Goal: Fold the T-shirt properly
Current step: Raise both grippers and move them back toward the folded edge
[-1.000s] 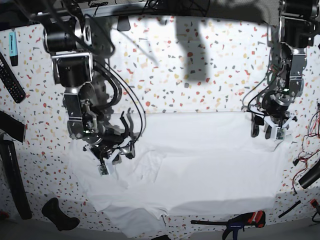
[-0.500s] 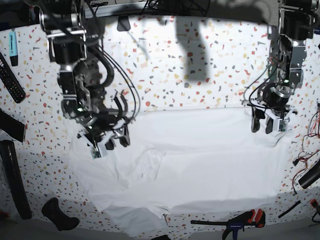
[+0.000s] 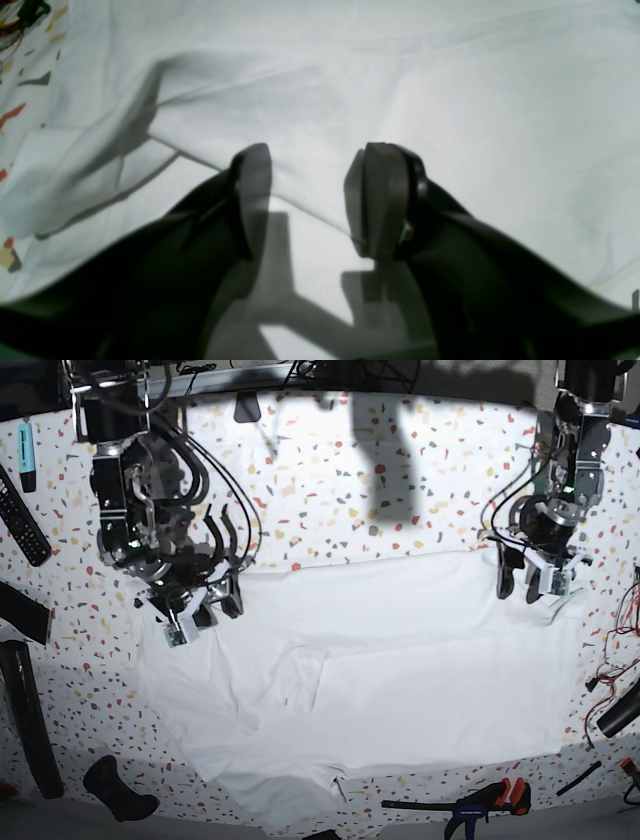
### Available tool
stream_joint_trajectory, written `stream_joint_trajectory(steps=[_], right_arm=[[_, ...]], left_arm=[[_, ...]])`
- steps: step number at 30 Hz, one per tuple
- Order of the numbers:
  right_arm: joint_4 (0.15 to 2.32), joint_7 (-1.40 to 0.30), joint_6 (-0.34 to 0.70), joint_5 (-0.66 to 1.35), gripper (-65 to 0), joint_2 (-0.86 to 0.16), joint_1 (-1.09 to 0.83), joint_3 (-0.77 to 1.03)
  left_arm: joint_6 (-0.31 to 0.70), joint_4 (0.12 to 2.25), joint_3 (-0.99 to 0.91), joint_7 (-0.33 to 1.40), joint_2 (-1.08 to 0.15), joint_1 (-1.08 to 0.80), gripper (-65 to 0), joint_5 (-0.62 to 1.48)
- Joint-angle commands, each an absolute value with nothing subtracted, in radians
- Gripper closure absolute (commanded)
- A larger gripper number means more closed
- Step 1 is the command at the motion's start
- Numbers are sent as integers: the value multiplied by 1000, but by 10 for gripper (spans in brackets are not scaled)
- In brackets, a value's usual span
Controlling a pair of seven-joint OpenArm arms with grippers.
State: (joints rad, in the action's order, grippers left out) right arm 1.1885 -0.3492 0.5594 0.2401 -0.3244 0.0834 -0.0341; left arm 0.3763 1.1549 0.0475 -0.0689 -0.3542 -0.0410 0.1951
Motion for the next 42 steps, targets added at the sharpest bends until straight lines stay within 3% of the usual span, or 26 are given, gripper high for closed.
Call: stream_joint_trajectory(steps=[1,10,16,22,29,34,42], right_arm=[[1210,-397,568,249,-335,-332,84,-36],[1268,-392,550,262,-335,-294,287,-36],[1096,-382,543,129,-335,-248,379,-37],[1028,-427,543,126,-335,-253,364,-37],[1027,-329,542,104,-335,-262,284,-37],[1039,-434,542,104,-335,-262,271,-37],[1104,-450,542,107,-335,-263,254,-36]], left_arm=[[385,1169,47,-76,-366,-28,-292,191],[385,1169,47,-76,-366,-28,-292,191],[385,1169,47,-76,-366,-28,-292,191],[385,1174,47,-76,-366,-28,-292,191],[385,1185,47,-76,-366,-28,-292,191],[385,1190,47,-74,-366,-28,-292,191],[385,1251,47,14,-366,-28,-292,191]])
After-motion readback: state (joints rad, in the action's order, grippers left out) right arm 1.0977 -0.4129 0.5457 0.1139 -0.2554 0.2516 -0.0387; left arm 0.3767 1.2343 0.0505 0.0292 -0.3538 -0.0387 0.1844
